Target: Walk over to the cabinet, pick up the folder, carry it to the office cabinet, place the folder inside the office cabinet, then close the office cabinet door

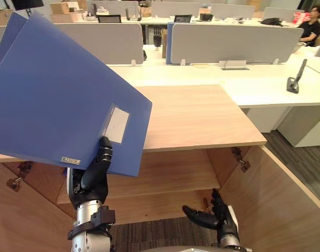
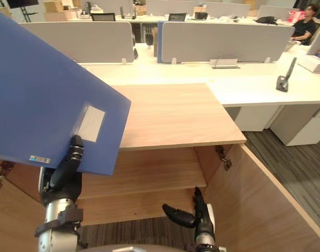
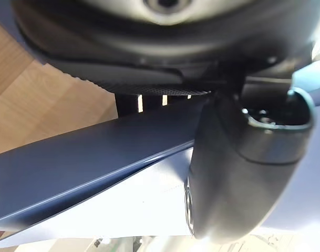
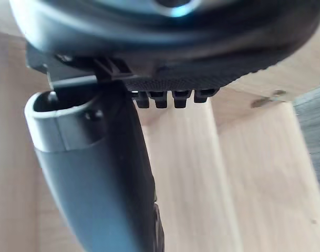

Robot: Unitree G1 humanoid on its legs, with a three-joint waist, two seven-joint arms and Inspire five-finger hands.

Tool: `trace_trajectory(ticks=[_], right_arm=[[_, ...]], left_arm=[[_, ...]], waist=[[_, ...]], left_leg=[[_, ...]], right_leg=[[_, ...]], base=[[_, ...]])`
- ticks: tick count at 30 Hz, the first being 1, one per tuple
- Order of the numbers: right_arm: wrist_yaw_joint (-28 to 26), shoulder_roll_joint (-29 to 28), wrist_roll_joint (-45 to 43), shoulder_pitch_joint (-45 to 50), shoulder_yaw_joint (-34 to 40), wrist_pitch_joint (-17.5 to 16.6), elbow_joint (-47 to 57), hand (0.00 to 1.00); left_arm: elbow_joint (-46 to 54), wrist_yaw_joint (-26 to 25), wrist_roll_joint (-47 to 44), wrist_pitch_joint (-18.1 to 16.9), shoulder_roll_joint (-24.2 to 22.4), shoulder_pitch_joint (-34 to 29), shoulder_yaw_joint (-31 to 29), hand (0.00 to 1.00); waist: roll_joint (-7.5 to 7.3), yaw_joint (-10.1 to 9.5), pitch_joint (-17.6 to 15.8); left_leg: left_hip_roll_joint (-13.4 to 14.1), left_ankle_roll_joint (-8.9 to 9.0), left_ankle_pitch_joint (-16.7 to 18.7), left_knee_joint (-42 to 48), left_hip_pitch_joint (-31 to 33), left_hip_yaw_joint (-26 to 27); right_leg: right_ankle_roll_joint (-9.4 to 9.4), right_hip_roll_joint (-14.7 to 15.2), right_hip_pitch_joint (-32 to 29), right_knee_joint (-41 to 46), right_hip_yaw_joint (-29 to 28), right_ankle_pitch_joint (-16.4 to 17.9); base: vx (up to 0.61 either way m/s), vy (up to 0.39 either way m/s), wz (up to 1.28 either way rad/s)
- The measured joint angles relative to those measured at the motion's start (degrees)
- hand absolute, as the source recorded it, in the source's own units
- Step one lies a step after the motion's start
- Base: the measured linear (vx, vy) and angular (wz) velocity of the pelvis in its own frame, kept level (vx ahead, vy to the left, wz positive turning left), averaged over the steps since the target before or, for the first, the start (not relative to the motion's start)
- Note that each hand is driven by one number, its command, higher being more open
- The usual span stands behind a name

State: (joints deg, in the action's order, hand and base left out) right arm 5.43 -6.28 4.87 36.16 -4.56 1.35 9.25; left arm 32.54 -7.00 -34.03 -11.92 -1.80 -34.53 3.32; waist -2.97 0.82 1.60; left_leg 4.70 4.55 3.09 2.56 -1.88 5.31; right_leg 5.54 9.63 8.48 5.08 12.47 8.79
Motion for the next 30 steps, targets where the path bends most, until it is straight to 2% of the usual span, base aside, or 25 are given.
trace_trajectory(ticks=[3, 6, 11, 16, 18, 20, 24, 26, 29, 30], right_arm=[[2.57, -0.12, 2.92, -0.21, 0.30, -1.31, 10.59, 1.00], [4.92, -0.22, 5.15, -0.74, 1.13, -3.22, 16.50, 1.00], [6.99, -0.31, 9.21, -1.76, 1.00, -4.23, 17.81, 1.00], [6.88, 0.26, 8.53, -3.28, 1.27, -4.35, 17.77, 1.00], [5.92, 1.67, 3.47, -6.79, 1.22, -4.74, 16.70, 1.00], [3.95, 4.97, -6.78, -13.35, 1.19, -5.14, 13.04, 1.00], [3.16, 9.01, -21.14, -17.88, 1.43, -5.59, 10.14, 1.00], [3.16, 14.16, -27.77, -21.22, 1.28, -5.49, 7.20, 1.00], [3.12, 19.39, -32.04, -24.96, 0.78, -4.79, 3.74, 1.00], [3.00, 23.51, -35.48, -27.52, -0.04, -4.32, 1.50, 1.00]], left_arm=[[0.00, -0.09, 0.89, 0.00, 0.58, 0.02, 0.47, 0.00], [0.01, -0.18, 0.94, -0.02, 1.29, 0.05, 0.71, 0.00], [0.01, -0.64, 0.99, -0.06, 1.53, 0.06, 0.72, 0.00], [-0.36, -0.85, 2.16, -0.04, 2.14, 1.37, 0.56, 0.00], [-0.96, -0.82, 2.26, -0.04, 3.56, 3.85, 0.01, 0.00], [-2.57, 0.17, 3.61, 0.01, 5.92, 7.05, -0.25, 0.00], [-5.25, 1.92, 4.63, 0.59, 9.23, 12.34, -1.76, 0.00], [-5.70, 3.40, 5.01, 0.88, 12.57, 14.58, -2.27, 0.00], [-5.69, 5.48, 5.28, 0.87, 16.18, 15.40, -2.58, 0.00], [-5.68, 6.58, 5.28, 0.87, 18.23, 15.34, -2.60, 0.00]], waist=[[-0.12, 0.57, 0.08], [0.00, 0.78, 0.17], [0.37, 0.77, -0.08], [1.01, 0.77, -0.49], [1.24, 1.07, -0.74], [1.32, 0.98, -0.71], [1.43, 1.48, -0.79], [1.29, 2.01, -0.87], [1.06, 2.13, -0.95], [1.09, 2.17, -0.97]], left_leg=[[0.17, 0.24, 0.04, -0.08, -0.16, 1.32], [0.23, 0.28, 0.16, -0.06, -0.32, 2.35], [0.25, 0.26, 0.19, -0.11, -0.72, 3.14], [0.17, 0.20, 0.28, -0.14, -0.63, 3.66], [0.09, 0.01, 0.09, -0.11, -0.16, 3.65], [0.04, -0.25, -0.35, 0.03, 0.37, 3.55], [-0.08, -0.67, -0.88, 0.10, 0.77, 3.52], [-0.25, -1.04, -1.62, 0.04, 0.95, 3.47], [-0.28, -1.00, -2.72, -0.71, 1.03, 3.19], [-0.26, -0.77, -3.43, -1.95, 1.01, 2.68]], right_leg=[[0.08, -0.06, -0.84, 0.16, -1.50, -0.07], [0.09, -0.04, -1.47, 0.24, -2.72, -0.29], [0.12, -0.05, -1.61, 0.07, -3.73, -0.63], [0.58, -0.04, -2.22, -0.33, -5.01, -1.24], [0.68, -0.02, -2.71, -0.50, -5.17, -1.49], [0.77, -0.02, -3.15, -0.61, -5.22, -1.93], [0.76, 0.00, -3.26, -0.95, -5.31, -2.97], [0.78, 0.09, -3.38, -0.95, -5.34, -3.57], [0.80, 0.06, -3.52, -0.99, -5.28, -3.64], [0.99, -0.13, -3.83, -0.99, -5.17, -3.78]], base=[[-0.01, 0.023, -0.23], [0.00, 0.028, -0.20], [-0.02, 0.023, -0.09], [-0.07, 0.024, -0.13], [-0.06, 0.015, -0.07], [-0.05, 0.009, 0.00], [-0.06, 0.022, -0.02], [-0.11, 0.035, 0.00], [-0.16, 0.005, 0.04], [-0.18, -0.022, 0.07]])
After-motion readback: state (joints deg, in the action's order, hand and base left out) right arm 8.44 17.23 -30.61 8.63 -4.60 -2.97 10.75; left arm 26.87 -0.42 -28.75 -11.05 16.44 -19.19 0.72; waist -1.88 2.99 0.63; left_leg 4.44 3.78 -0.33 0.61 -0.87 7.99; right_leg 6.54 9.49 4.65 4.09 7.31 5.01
